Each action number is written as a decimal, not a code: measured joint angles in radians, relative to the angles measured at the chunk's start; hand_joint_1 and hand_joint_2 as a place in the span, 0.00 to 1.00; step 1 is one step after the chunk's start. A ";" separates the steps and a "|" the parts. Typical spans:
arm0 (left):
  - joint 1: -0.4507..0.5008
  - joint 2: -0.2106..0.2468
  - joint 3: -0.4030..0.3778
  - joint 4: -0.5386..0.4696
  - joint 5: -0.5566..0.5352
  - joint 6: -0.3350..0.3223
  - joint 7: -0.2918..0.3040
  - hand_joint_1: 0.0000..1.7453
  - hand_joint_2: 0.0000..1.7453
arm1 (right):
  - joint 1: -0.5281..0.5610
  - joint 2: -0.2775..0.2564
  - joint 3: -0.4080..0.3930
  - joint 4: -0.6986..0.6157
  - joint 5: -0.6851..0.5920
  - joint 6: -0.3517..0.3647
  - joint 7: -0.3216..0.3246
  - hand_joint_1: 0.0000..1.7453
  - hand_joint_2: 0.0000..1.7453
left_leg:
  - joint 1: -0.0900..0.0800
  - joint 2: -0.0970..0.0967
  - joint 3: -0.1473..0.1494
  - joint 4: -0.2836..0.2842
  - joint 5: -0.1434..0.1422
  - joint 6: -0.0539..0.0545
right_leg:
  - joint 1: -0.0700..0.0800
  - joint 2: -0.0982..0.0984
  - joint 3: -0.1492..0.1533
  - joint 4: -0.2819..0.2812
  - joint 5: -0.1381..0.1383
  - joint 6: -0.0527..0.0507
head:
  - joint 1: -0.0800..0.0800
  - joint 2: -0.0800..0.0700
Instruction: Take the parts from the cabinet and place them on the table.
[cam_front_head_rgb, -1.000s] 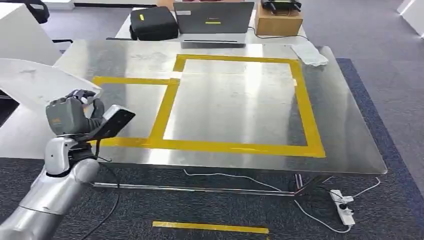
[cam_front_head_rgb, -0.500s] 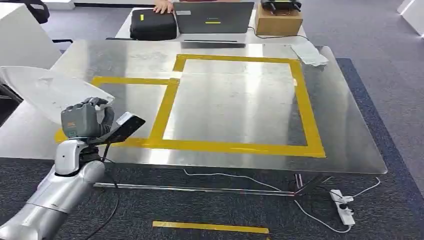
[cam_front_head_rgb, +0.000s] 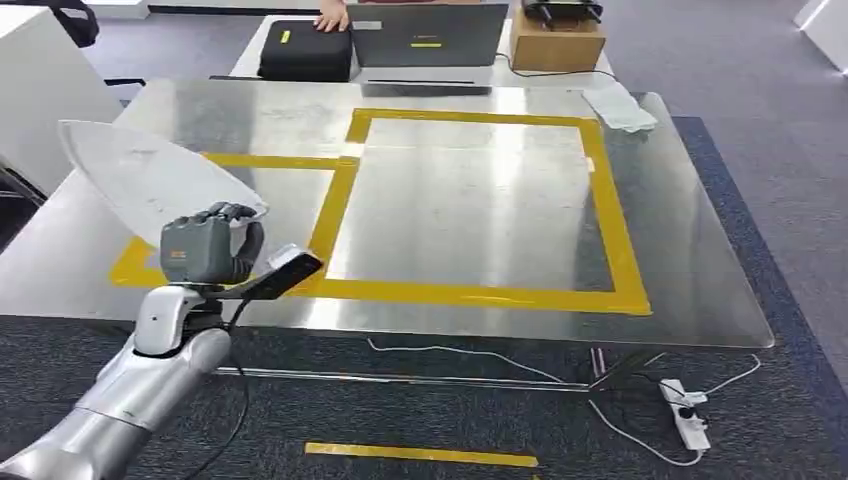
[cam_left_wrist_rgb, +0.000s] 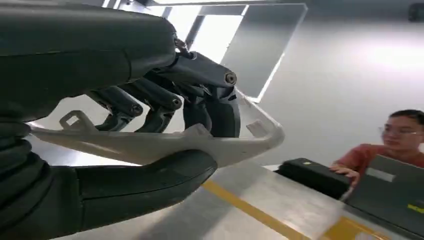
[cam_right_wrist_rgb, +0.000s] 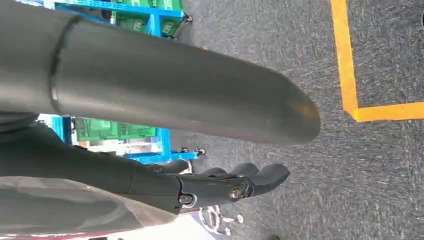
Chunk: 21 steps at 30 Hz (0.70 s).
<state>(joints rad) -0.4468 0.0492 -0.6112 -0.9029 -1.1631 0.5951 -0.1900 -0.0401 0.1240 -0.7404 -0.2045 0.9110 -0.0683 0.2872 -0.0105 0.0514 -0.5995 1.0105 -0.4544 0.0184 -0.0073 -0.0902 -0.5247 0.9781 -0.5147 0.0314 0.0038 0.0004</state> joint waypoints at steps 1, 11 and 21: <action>-0.003 -0.006 -0.011 0.002 0.003 -0.001 -0.006 1.00 1.00 | -0.001 0.000 0.000 0.000 0.004 0.002 0.000 0.00 0.00 | 0.000 0.000 0.000 0.000 0.000 0.000 | 0.000 0.000 0.000 0.000 0.000 0.000 | 0.000 0.000; -0.056 -0.051 -0.078 0.039 0.035 -0.005 -0.041 1.00 1.00 | -0.007 -0.001 0.010 0.000 0.018 0.005 -0.008 0.00 0.00 | 0.000 0.000 0.000 0.000 0.000 0.000 | 0.000 0.000 0.000 0.000 0.000 0.000 | 0.000 0.000; -0.066 -0.063 -0.098 0.056 0.055 -0.007 -0.066 1.00 1.00 | -0.007 -0.004 0.014 0.000 0.023 0.006 -0.009 0.00 0.00 | 0.000 0.000 0.000 0.000 0.000 0.000 | 0.000 0.000 0.000 0.000 0.000 0.000 | 0.000 0.000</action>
<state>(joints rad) -0.5130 -0.0137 -0.7088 -0.8472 -1.1078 0.5879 -0.2556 -0.0476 0.1198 -0.7263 -0.2045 0.9335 -0.0626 0.2785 -0.0106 0.0514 -0.5995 1.0104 -0.4543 0.0184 -0.0072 -0.0902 -0.5247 0.9781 -0.5147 0.0315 0.0042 0.0004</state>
